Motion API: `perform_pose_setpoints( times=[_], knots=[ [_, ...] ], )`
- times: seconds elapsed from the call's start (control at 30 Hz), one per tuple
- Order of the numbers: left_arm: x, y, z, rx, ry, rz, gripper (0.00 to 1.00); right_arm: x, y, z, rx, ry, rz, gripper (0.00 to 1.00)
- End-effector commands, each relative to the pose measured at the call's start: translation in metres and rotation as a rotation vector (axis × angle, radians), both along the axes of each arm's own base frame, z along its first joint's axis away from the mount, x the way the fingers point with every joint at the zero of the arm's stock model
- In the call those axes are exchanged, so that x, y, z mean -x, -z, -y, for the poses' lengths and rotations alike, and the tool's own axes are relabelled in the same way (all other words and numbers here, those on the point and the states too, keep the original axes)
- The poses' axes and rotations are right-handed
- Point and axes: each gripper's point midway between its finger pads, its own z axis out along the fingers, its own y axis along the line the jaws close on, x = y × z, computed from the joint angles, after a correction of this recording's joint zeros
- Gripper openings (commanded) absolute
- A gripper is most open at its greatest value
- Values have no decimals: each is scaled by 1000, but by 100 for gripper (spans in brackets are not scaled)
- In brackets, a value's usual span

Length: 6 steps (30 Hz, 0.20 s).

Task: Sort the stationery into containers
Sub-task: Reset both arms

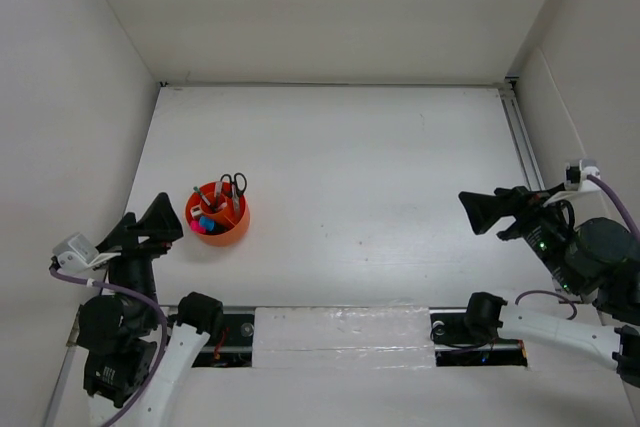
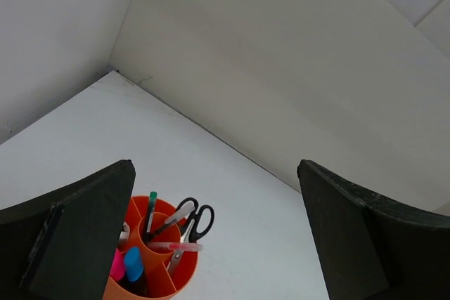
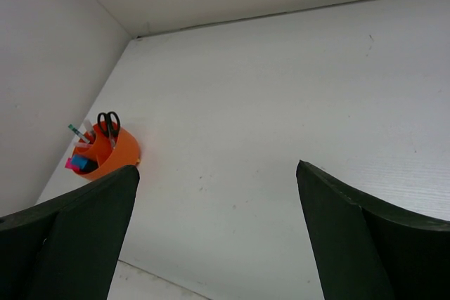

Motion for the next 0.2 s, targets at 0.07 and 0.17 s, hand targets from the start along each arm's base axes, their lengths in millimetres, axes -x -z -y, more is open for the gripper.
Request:
perform_pose_setpoints(
  times=[0.07, 0.17],
  knots=[
    [44, -18, -19, 82, -15, 192, 100, -2, 1, -4, 17, 1, -6, 100],
    [44, -18, -19, 82, -15, 192, 100, -5, 4, -7, 25, 13, -16, 100]
  ],
)
